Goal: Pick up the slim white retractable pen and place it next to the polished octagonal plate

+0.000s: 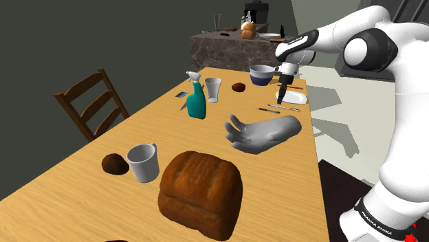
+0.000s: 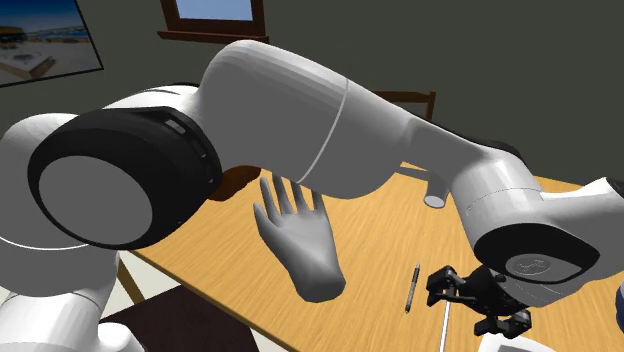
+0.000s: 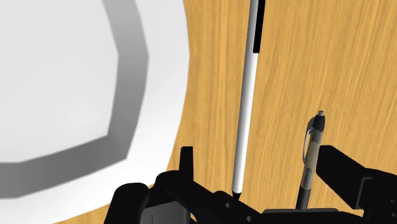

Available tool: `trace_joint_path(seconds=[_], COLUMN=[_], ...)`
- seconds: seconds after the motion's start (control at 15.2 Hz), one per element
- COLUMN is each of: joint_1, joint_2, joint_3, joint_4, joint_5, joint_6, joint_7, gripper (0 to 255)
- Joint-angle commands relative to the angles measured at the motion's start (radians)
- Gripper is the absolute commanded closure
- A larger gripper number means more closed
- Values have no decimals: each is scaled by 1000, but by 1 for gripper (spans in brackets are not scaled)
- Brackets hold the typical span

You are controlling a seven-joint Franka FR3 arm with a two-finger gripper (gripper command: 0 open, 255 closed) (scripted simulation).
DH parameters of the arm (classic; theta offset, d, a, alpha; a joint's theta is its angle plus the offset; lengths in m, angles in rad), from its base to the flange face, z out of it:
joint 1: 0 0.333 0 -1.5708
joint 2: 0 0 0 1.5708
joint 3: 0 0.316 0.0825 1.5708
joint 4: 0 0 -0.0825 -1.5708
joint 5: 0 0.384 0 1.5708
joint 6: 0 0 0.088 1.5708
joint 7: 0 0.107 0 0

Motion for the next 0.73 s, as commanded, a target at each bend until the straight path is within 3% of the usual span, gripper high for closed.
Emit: trace_joint_path(seconds=[0.0,0.2,0.66], joint_1=[-5,-20,-20], joint_2=[-2,0,0], joint_3=[-2,-8,-8], joint_4=[30,124,124], joint_5=[-3,-10,-10], joint_6=[-32,-124,-124], joint_7=[3,12,12], gripper=[0,0,0])
